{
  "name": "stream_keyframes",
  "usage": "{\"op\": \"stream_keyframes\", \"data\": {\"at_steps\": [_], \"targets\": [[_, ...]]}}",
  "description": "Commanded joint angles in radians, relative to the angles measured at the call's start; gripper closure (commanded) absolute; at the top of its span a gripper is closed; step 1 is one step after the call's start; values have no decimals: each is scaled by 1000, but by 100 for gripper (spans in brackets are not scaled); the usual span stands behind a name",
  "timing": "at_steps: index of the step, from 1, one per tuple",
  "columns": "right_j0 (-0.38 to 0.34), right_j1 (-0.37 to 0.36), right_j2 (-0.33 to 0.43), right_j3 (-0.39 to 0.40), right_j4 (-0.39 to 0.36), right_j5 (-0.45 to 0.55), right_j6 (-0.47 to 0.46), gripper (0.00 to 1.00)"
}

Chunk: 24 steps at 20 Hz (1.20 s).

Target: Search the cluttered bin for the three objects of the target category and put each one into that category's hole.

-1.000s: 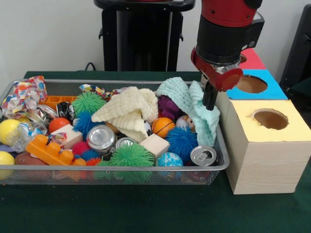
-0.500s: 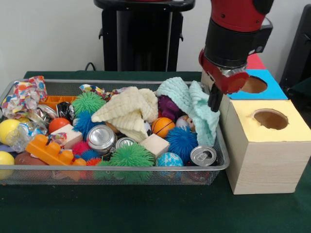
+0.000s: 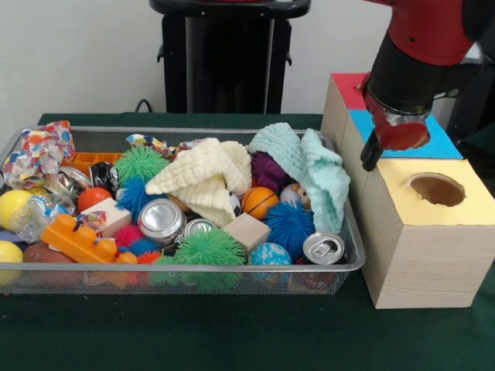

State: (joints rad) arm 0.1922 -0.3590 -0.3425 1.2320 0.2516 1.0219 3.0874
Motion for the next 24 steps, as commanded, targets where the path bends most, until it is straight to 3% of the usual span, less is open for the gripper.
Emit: {"op": "stream_keyframes", "data": {"at_steps": [1,4,17,20,24], "targets": [[-57,65,75,-87,-102,37,-125,100],[-124,67,128,-159,-241,-2,-439,100],[-187,40,217,-127,-337,-54,-492,100],[-236,42,264,-125,-354,-86,-576,100],[-317,53,338,-143,-452,-154,-789,100]]}}
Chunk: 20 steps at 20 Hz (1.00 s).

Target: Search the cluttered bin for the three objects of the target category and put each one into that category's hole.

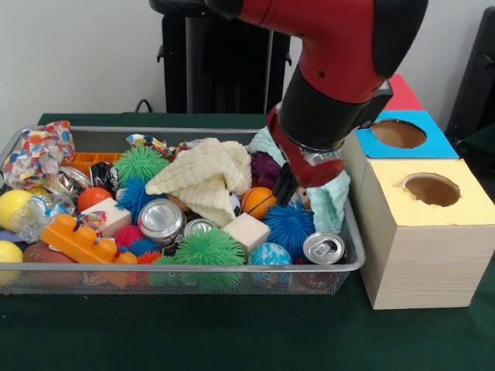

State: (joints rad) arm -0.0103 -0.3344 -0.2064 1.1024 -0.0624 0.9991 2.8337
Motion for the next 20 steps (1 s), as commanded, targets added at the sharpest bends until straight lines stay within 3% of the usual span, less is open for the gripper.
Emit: {"op": "stream_keyframes", "data": {"at_steps": [1,5,10,14,20], "targets": [[-133,35,221,-18,-161,-147,-576,100],[-182,35,256,-13,-192,-154,-564,100],[-247,28,290,59,-110,-160,-433,100],[-258,-44,273,134,-94,-148,-377,100],[-255,-105,279,156,-103,-99,-377,100]]}}
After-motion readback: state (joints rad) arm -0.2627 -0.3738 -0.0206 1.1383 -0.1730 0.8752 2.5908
